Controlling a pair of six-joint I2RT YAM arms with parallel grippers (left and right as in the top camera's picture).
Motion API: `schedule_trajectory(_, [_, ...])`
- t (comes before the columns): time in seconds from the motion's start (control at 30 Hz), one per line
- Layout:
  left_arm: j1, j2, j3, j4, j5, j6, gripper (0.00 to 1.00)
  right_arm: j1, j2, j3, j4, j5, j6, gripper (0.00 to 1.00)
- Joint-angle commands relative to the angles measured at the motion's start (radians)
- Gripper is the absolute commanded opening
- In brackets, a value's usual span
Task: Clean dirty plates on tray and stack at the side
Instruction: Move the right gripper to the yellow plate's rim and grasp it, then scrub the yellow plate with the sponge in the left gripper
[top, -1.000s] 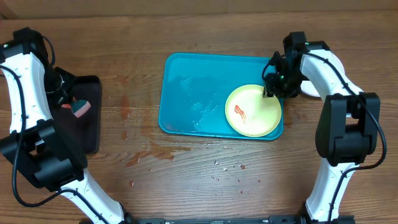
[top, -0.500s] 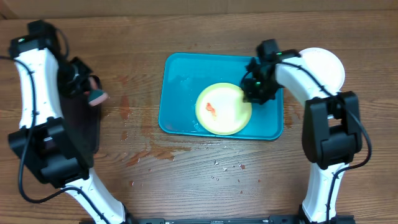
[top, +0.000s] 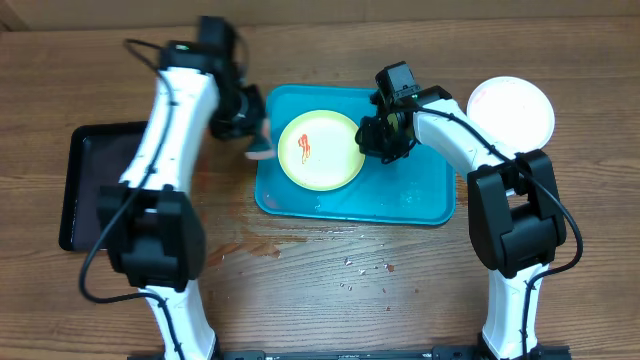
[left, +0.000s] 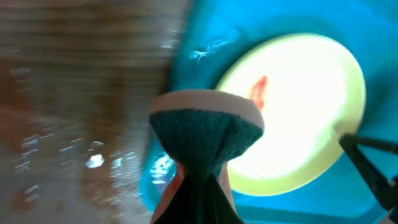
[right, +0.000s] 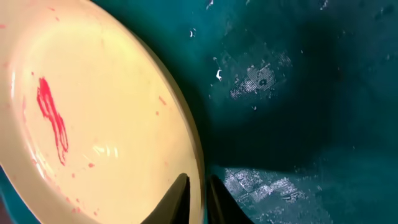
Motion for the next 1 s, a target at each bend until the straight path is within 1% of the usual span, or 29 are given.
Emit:
schedule_trajectory(0.0, [-0.087,0.002,-0.059,0.073,0.014,0.016,0.04,0.000,0.002,-0.003,0.013,0.012,0.019,0.16])
schedule_trajectory(0.13, [-0.146,0.016,-0.074,0.170,0.015,-0.070,0.04,0.000,0.003,-0.003,0.016,0.015,0.016,0.15])
schedule_trajectory(0.23, [-0.187,0.048,-0.074,0.246,0.016,-0.100,0.04,0.000,0.008,-0.003,0.016,0.046,0.016,0.15])
schedule_trajectory(0.3, [-0.203,0.077,-0.074,0.271,0.018,-0.110,0.04,0.000,0.017,-0.003,0.016,0.048,0.016,0.11])
schedule_trajectory(0.37, [-0.219,0.118,-0.074,0.293,0.019,-0.134,0.04,0.000,0.034,-0.003,0.016,0.048,0.016,0.04])
schedule_trajectory(0.4, [-0.225,0.137,-0.074,0.300,0.023,-0.142,0.04,0.000,0.048,-0.003,0.018,0.048,0.016,0.04])
schedule_trajectory(0.53, [-0.246,0.209,-0.074,0.330,0.054,-0.143,0.04,0.000,0.071,-0.003,0.031,0.043,0.020,0.04])
schedule_trajectory(0.63, [-0.255,0.253,-0.074,0.341,0.032,-0.138,0.04,0.000,0.071,-0.003,0.032,0.044,0.020,0.04])
schedule_trajectory(0.7, [-0.255,0.277,-0.074,0.340,-0.033,-0.135,0.04,0.000,0.071,-0.003,0.032,0.044,0.020,0.04])
schedule_trajectory(0.77, [-0.249,0.288,-0.074,0.319,-0.148,-0.134,0.04,0.000,0.071,-0.003,0.032,0.044,0.019,0.04])
schedule_trajectory(0.9, [-0.219,0.283,-0.064,0.263,-0.399,-0.091,0.04,0.000,0.071,-0.003,0.035,0.044,0.019,0.04])
schedule_trajectory(0.97, [-0.203,0.283,-0.048,0.236,-0.486,-0.067,0.04,0.000,0.071,-0.002,0.039,0.043,0.019,0.04])
